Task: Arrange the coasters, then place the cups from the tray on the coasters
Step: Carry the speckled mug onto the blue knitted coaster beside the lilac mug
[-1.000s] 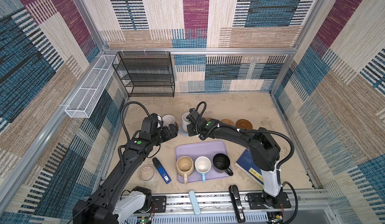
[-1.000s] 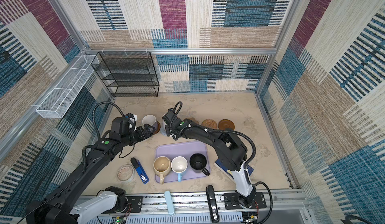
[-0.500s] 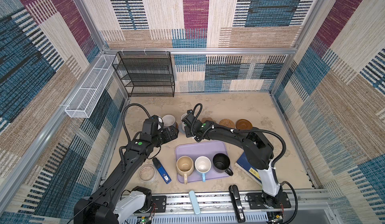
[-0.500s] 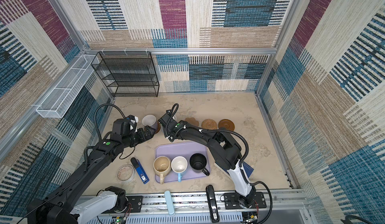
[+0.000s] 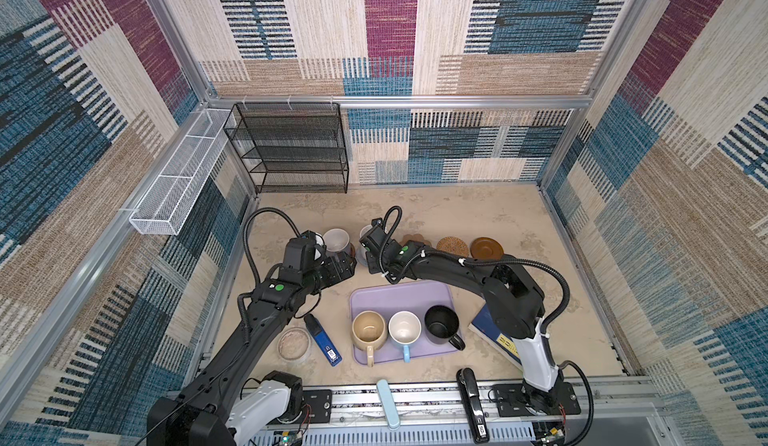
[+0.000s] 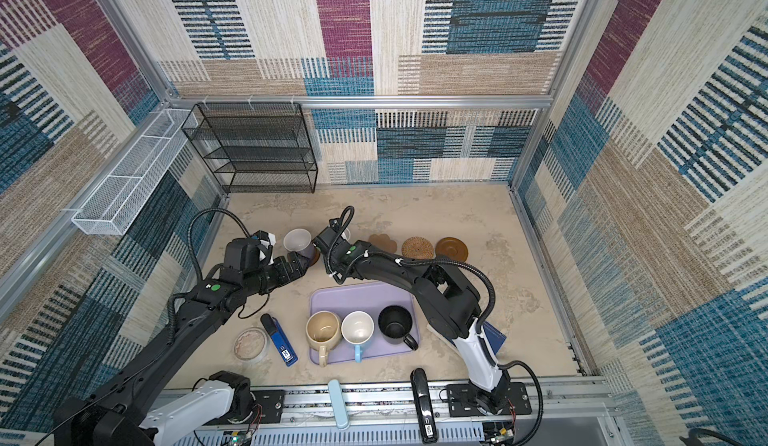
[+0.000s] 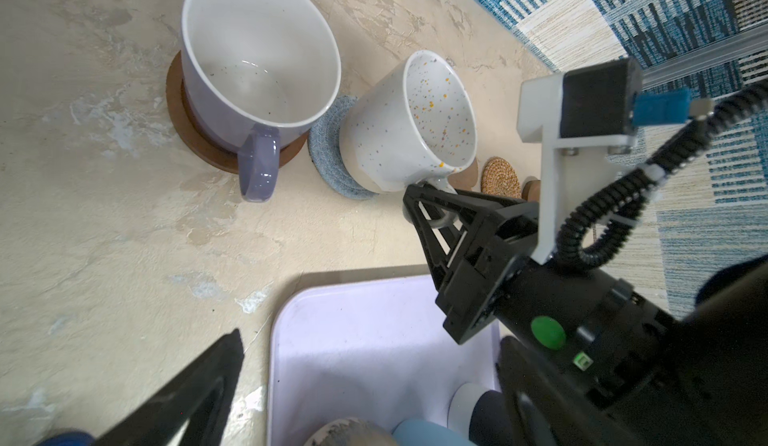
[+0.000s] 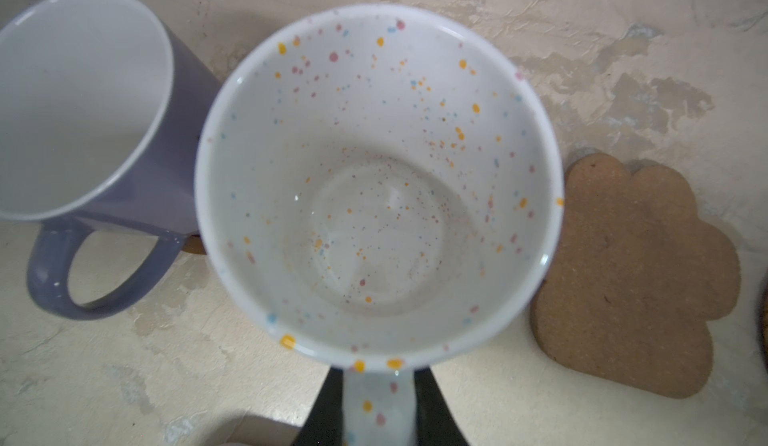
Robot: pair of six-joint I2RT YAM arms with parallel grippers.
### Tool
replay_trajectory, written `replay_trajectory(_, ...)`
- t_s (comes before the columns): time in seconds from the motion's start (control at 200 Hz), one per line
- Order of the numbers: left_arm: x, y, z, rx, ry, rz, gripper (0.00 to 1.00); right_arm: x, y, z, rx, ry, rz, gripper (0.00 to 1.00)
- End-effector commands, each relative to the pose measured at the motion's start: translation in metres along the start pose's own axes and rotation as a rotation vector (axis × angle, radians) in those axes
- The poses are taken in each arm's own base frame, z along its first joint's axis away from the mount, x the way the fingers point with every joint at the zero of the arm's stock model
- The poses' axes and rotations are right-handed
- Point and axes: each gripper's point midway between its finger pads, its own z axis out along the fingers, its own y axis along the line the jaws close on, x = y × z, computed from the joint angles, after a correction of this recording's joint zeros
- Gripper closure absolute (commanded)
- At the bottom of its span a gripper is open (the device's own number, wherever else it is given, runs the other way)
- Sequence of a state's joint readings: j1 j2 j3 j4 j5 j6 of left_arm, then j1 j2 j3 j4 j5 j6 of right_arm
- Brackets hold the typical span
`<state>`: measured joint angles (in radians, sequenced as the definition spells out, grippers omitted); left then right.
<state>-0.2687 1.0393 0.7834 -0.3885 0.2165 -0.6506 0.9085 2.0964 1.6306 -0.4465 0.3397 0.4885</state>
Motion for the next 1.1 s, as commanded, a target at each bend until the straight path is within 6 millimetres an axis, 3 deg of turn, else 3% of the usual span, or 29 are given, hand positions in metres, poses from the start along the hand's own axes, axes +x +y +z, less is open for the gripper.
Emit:
replay_trajectory(0.0, -0.004, -0.002, -0.002, 0.010, -0.020, 0.004, 0.02, -0.022, 0.012, 0.001, -0.044, -0.085, 0.031, 1.00)
replay_trajectory(0.2, -0.002, -0.001, -0.001, 0.012, -0.016, 0.000, 0.02, -0.007, 0.004, 0.012, 0.003, -0.046, 0.030, 1.00)
replay_trajectory(0.356, -0.001, 0.000, -0.001, 0.012, -0.013, -0.003, 0.02, 0.001, -0.014, 0.013, 0.088, -0.032, 0.024, 1.00)
replay_trajectory(0.661, -0.003, -0.003, 0.000, 0.019, -0.017, 0.000, 0.02, 0.006, -0.006, 0.015, 0.059, 0.000, 0.026, 1.00)
replay_trajectory(0.721, -0.003, -0.002, 0.000, 0.017, -0.018, -0.001, 0.02, 0.009, -0.003, 0.015, 0.045, 0.013, 0.026, 0.93)
replay_trajectory(0.816, -0.002, -0.002, -0.001, 0.014, -0.019, 0.002, 0.02, 0.013, 0.000, 0.014, 0.022, 0.025, 0.029, 0.69)
replay_trajectory(0.947, -0.002, -0.001, -0.001, 0.014, -0.017, 0.002, 0.02, 0.010, 0.005, 0.010, -0.007, 0.031, 0.031, 0.58)
replay_trajectory(1.097, -0.001, -0.002, -0.003, 0.019, -0.018, 0.002, 0.02, 0.009, 0.012, 0.004, -0.056, 0.033, 0.036, 0.56)
